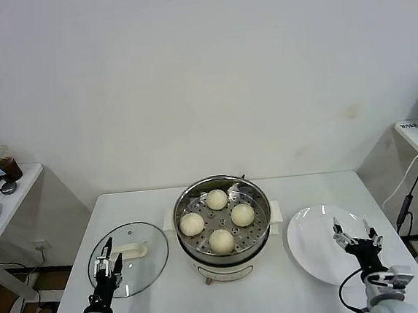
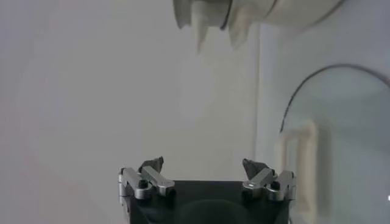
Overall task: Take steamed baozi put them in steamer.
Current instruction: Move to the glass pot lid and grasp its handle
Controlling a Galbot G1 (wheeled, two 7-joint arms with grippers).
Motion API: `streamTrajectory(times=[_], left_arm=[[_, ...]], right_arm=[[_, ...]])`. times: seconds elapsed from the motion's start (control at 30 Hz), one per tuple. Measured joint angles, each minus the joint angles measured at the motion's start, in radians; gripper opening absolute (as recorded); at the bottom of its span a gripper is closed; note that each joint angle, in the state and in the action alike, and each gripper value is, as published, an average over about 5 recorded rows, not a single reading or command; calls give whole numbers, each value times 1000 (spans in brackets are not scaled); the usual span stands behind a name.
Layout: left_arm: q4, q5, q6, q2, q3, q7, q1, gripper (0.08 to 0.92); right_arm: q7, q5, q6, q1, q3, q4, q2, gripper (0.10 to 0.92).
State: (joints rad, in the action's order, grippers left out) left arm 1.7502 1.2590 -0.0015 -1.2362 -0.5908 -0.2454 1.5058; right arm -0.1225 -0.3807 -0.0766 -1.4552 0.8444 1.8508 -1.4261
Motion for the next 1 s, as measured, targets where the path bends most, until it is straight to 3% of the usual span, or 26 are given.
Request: streamTrajectory(times=[1.0], left_arm=[[-220,63,56,29,51,69,-175,823]], right_arm=[[2,35,-1,-15,-10,-27,-18,823]])
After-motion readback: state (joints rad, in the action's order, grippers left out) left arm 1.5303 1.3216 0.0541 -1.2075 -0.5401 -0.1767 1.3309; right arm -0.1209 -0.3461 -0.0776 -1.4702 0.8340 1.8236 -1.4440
